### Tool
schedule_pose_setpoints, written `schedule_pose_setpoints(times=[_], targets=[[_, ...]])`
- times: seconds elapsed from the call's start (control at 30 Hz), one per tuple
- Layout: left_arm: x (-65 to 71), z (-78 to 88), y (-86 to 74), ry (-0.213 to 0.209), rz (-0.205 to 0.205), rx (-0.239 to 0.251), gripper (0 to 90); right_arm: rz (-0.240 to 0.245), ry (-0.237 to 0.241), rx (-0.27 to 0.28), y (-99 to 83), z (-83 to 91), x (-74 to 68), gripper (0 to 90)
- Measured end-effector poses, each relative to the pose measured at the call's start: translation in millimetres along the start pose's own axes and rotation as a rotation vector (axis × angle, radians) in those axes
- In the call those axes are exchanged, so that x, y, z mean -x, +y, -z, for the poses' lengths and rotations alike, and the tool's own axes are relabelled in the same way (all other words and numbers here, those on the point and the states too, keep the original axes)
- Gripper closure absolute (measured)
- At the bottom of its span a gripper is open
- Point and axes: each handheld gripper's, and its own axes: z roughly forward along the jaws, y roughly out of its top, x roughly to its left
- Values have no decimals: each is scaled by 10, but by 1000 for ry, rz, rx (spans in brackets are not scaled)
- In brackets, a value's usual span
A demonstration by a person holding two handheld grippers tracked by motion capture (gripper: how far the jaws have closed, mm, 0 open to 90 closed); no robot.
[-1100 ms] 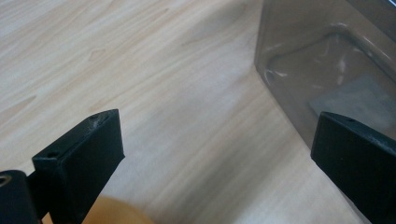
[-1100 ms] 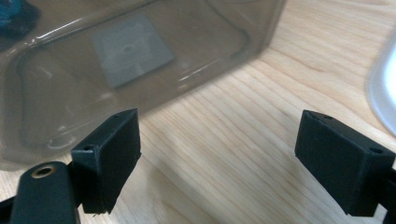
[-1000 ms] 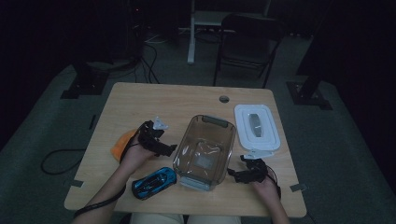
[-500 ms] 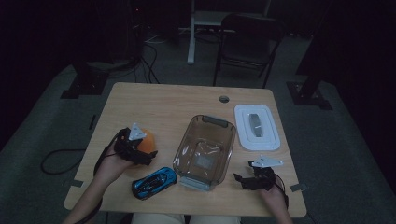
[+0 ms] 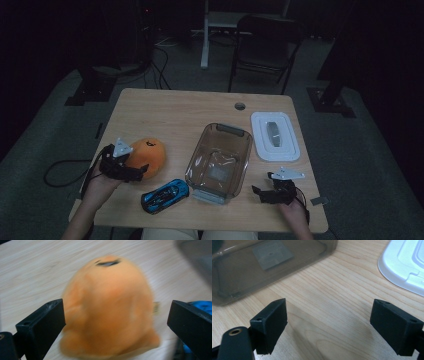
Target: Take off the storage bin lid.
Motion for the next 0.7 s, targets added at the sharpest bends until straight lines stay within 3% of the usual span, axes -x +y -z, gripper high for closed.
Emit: schedule_pose_setpoints(times=[0.1, 0.23, 0.5, 0.7], targets=[[-33, -52, -54, -21, 25, -14, 22, -1, -4, 1, -3, 4, -1, 139], [-83, -142, -96, -1, 59, -35, 23, 0, -12, 4, -5, 9, 0, 139], [-114, -307, -141, -36, 98, -57, 13, 0, -14, 5, -15, 20, -3, 139], [-105, -376, -160, -38, 62, -79, 2, -6, -26, -6, -52, 63, 11, 139]])
